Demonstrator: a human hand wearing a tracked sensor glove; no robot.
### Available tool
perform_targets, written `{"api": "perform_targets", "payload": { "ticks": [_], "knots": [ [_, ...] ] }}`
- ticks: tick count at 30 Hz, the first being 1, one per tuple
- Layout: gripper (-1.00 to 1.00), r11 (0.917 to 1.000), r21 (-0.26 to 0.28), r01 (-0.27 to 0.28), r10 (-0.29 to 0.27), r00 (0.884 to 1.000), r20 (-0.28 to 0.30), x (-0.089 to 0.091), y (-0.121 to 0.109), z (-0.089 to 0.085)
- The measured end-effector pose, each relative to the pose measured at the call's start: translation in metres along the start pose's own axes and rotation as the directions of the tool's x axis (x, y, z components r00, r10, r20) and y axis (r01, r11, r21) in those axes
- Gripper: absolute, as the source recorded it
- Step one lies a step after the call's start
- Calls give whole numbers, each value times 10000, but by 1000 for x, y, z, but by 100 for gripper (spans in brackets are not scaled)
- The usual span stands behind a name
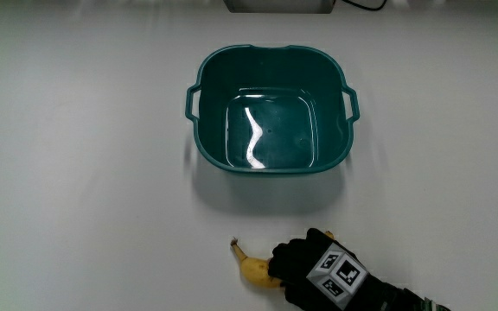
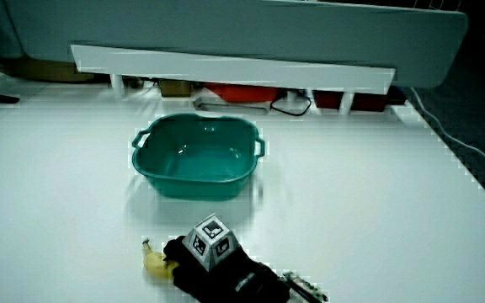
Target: Pick banana from desk
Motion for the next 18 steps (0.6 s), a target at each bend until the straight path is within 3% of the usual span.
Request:
{"api": "perform_targets", "payload": {
  "ticks": [7, 9, 16, 18],
  "knots": [
    [100, 9994, 302, -166, 167, 9999, -21, 1, -3, 0],
    [100, 9993, 304, -237, 245, 9994, -255, 1, -3, 1],
    [100, 9975, 652, -265, 301, 9980, -556, 5, -4, 21],
    [100, 9984, 486, -304, 328, 9982, -499, 10, -4, 28]
  ]
}}
